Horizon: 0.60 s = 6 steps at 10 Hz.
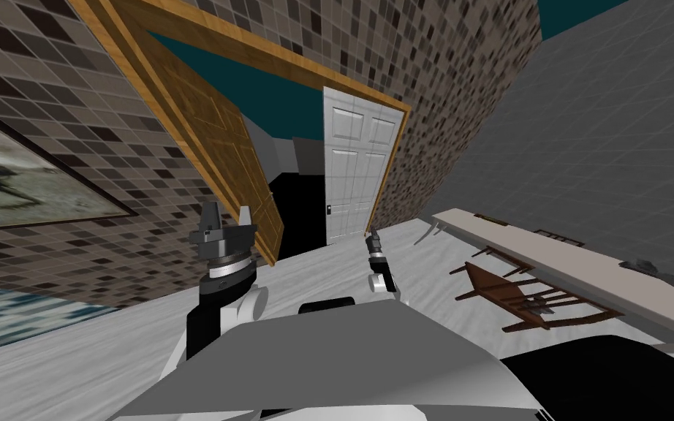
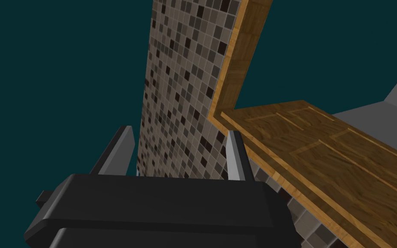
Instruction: Push the door open
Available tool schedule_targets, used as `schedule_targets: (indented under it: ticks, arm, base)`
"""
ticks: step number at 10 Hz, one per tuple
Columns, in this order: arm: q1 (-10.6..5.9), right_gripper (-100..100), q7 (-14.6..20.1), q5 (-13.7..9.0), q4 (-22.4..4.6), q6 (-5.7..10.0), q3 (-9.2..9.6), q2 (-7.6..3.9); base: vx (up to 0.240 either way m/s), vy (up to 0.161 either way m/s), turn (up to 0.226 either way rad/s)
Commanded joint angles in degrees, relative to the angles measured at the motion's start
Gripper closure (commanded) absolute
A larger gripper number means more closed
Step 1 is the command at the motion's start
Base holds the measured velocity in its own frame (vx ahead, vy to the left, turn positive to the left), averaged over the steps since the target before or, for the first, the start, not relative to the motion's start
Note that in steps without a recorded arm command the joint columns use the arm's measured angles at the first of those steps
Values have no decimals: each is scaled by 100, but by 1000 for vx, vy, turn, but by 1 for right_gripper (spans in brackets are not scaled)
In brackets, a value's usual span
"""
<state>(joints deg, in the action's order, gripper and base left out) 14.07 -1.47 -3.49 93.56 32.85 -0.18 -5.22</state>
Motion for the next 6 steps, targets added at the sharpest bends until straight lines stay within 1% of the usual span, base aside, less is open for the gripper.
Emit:
schedule_targets:
  ticks: [1,3,4,6]
  arm:
    - [-135,-100,35,18,-286,100,-28,-17]
    - [-300,-100,69,43,-675,189,-58,-27]
    - [-300,-100,69,43,-728,189,-58,-27]
    - [-466,-100,104,69,-1089,278,-88,-35]
  base:
    - [102,13,84]
    - [108,-3,78]
    - [72,3,36]
    - [65,6,72]
